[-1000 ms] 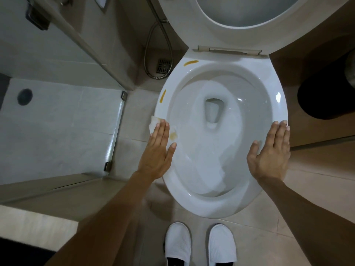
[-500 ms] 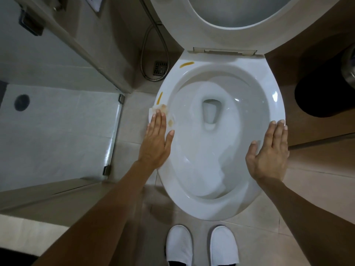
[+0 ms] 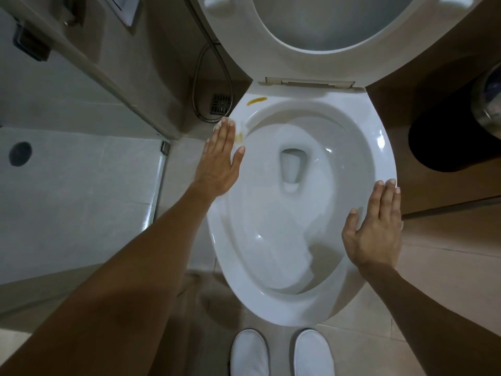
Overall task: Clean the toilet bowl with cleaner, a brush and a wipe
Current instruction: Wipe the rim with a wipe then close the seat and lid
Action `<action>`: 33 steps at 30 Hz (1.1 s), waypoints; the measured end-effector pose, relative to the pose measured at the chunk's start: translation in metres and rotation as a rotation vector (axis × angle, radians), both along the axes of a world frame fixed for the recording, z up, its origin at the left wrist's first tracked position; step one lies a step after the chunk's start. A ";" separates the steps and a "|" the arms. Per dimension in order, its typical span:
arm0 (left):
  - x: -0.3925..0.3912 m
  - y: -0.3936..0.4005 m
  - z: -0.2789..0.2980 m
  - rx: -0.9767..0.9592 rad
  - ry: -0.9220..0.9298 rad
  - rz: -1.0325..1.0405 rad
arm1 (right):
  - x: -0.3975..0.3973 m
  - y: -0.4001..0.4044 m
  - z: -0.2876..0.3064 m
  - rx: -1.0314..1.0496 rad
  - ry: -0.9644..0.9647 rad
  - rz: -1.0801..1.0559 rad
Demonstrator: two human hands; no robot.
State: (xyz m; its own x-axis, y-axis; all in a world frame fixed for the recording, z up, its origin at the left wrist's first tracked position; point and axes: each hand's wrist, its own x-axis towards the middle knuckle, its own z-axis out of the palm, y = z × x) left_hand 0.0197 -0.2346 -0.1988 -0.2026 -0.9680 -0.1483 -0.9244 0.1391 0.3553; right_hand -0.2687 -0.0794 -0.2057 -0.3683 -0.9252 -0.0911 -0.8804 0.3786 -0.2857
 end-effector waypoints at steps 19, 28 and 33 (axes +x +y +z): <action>0.020 0.055 0.002 0.037 0.054 -0.096 | 0.001 -0.001 0.002 0.024 0.020 0.001; 0.012 0.042 0.000 0.049 0.019 -0.042 | 0.000 0.000 0.002 0.070 0.066 0.008; 0.020 0.077 -0.002 0.036 0.071 -0.050 | 0.001 0.000 0.004 0.061 0.046 0.009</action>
State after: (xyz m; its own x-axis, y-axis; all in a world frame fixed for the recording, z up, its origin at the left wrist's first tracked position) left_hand 0.0402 -0.1578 -0.2006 -0.2620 -0.9506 -0.1667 -0.8889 0.1704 0.4253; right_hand -0.2678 -0.0796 -0.2016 -0.3650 -0.9219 -0.1301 -0.8957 0.3858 -0.2212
